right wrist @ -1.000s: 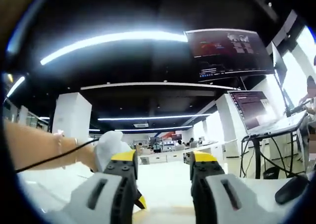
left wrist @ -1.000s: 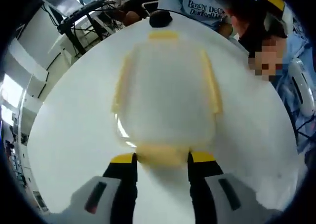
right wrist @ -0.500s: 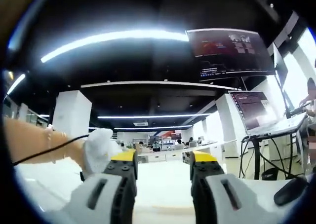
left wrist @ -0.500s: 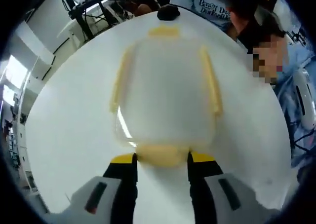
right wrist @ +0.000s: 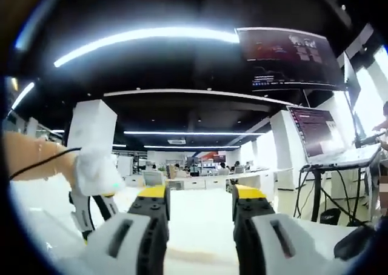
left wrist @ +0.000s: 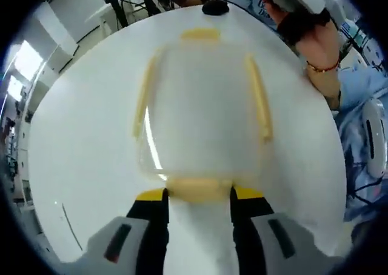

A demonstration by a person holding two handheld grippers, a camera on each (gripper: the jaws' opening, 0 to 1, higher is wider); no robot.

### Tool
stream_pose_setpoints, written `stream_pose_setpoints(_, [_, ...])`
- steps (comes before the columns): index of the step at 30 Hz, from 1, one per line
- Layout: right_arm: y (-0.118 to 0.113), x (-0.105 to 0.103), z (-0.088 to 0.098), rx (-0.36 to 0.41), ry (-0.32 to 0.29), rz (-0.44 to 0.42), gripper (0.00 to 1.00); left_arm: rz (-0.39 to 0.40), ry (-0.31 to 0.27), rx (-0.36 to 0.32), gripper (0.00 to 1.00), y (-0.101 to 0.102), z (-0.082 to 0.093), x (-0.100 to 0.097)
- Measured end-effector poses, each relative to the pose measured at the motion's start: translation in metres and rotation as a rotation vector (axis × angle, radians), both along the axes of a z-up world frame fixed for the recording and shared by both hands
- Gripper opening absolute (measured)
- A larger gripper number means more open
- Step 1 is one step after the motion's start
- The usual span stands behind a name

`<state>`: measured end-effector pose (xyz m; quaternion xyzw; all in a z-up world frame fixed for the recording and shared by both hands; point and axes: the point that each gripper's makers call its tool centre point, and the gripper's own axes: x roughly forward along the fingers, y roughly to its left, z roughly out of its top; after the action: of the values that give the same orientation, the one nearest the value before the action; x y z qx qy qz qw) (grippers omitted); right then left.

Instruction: Snap each plastic latch of the storage box into its locked position after aligning the lid with the box until every specified latch is closed and the lid sits flush.

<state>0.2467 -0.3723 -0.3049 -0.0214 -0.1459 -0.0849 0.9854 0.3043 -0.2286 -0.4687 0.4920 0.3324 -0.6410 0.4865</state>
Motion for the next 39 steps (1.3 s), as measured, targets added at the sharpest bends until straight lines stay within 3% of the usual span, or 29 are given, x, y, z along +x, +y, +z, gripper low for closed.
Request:
stream_pose_setpoints(6, [0.01, 0.007, 0.016, -0.058, 0.055, 0.13, 0.37, 0.051, 0.029, 0.009, 0.39, 0.013, -0.001, -0.007])
stream_pose_setpoints(9, [0.021, 0.012, 0.014, -0.153, 0.114, 0.22, 0.34, 0.058, 0.036, 0.009, 0.39, 0.016, -0.002, -0.008])
stream_pose_setpoints(11, [0.025, 0.019, -0.001, -0.201, 0.222, 0.279, 0.28, 0.062, 0.039, 0.001, 0.39, 0.016, -0.002, -0.009])
stream_pose_setpoints(12, [0.026, 0.022, -0.014, -0.234, 0.305, 0.318, 0.26, 0.065, 0.04, 0.0, 0.39, 0.016, -0.002, -0.009])
stream_pose_setpoints(16, [0.021, 0.024, -0.04, -0.302, 0.451, 0.348, 0.25, 0.077, 0.038, 0.005, 0.39, 0.015, -0.003, -0.009])
stream_pose_setpoints(21, [0.016, 0.023, -0.067, -0.332, 0.638, 0.419, 0.22, 0.084, 0.029, 0.036, 0.39, 0.014, -0.004, -0.011])
stream_pose_setpoints(23, [0.016, 0.019, -0.085, -0.388, 0.76, 0.462, 0.17, 0.087, 0.023, 0.055, 0.39, 0.014, -0.004, -0.012])
stream_pose_setpoints(30, [-0.001, 0.008, -0.125, -0.424, 0.987, 0.489, 0.03, 0.091, 0.012, 0.092, 0.39, 0.016, -0.005, -0.013])
stream_pose_setpoints(33, [-0.019, 0.003, -0.135, -0.409, 1.042, 0.446, 0.02, 0.089, 0.01, 0.099, 0.39, 0.017, -0.005, -0.013])
stream_pose_setpoints(39, [-0.047, 0.0, -0.146, -0.381, 1.072, 0.41, 0.02, 0.088, 0.009, 0.104, 0.39, 0.018, -0.005, -0.013])
